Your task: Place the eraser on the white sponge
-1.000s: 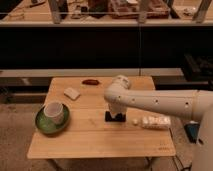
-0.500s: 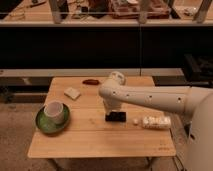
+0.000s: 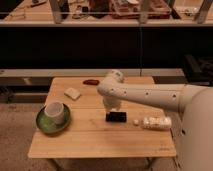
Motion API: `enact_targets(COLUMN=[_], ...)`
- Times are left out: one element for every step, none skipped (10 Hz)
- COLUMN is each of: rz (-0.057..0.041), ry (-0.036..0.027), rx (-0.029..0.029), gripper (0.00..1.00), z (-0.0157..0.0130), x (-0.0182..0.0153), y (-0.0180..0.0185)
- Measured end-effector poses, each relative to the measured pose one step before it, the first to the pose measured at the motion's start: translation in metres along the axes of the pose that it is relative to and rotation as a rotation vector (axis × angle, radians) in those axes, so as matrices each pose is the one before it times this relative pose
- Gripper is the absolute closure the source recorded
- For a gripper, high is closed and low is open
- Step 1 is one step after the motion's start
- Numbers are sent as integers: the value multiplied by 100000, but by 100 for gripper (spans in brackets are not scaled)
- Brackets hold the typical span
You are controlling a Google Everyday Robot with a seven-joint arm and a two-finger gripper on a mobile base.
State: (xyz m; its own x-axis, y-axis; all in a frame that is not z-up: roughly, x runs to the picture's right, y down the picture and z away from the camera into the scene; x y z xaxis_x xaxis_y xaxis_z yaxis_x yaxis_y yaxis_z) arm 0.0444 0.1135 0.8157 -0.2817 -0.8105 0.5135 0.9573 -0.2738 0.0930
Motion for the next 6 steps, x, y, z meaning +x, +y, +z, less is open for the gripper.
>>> enact_targets(rz=[-174, -1133, -6316, -13757, -9725, -12747], ry=[-510, -269, -648, -789, 162, -326], rx=[-138, 1364, 4210, 3943, 3721, 4922], gripper=[43, 36, 26, 20, 20, 20], z=[-241, -283, -478, -520, -295, -246], x=[-998, -421, -39, 272, 370, 284], y=[-10, -7, -106, 472, -215, 25])
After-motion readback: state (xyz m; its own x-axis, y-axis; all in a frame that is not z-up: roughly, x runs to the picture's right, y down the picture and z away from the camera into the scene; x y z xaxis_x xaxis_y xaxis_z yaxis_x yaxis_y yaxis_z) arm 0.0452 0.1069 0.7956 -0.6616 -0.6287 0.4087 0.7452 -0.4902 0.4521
